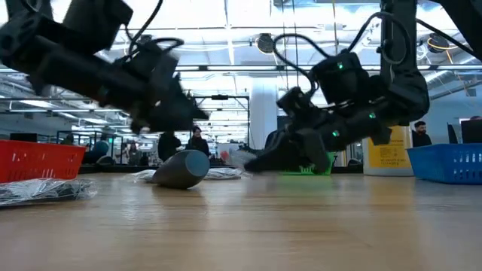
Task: Pick & Place Travel size toiletries
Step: Put the white toothpaste into the red bin
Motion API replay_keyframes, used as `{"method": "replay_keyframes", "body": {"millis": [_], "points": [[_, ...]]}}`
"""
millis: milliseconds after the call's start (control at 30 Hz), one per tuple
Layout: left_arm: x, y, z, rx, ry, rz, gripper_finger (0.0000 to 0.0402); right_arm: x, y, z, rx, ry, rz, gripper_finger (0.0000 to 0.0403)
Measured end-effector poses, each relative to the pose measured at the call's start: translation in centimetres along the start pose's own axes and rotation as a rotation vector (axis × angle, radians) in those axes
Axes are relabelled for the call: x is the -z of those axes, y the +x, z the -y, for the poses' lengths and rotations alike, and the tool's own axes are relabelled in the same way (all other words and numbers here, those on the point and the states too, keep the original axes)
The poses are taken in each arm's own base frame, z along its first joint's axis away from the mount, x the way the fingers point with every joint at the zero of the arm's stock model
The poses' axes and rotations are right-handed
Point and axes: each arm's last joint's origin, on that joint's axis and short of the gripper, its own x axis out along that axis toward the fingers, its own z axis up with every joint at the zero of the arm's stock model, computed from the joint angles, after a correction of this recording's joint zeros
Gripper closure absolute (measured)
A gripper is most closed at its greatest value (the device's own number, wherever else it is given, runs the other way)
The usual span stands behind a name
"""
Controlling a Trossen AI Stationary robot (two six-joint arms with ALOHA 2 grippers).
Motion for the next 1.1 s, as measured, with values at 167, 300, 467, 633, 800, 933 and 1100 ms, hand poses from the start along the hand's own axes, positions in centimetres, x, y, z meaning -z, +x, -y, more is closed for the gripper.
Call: {"method": "replay_keyframes", "body": {"millis": [167,300,467,633,800,933,1100], "points": [[-2.3,1.9,-0.3,0.123,-0.090,0.020,0.0160,-0.5,0.2,-0.7,0.009,-0.043,0.022,0.0346],[-3.0,3.7,-0.4,0.136,-0.110,-0.088,0.0160,-1.2,0.3,-1.0,0.075,-0.089,0.045,0.0348],[-3.6,5.0,-0.5,0.109,-0.137,-0.242,0.0160,-2.2,0.0,-1.5,0.232,-0.146,0.035,0.0340],[-3.7,5.2,-0.6,0.122,-0.131,-0.272,0.0160,-3.3,-0.4,-2.3,0.251,-0.208,0.064,0.0340],[-4.1,5.2,-0.3,0.159,-0.119,-0.247,0.0169,-3.9,-0.5,-2.8,0.243,-0.222,0.087,0.0342],[-4.3,5.2,-0.2,0.198,-0.110,-0.233,0.0220,-4.1,-0.6,-2.7,0.241,-0.233,0.086,0.0333],[-4.2,5.2,-0.1,0.222,-0.093,-0.249,0.0316,-3.9,-0.6,-2.7,0.237,-0.244,0.068,0.0322]]}}
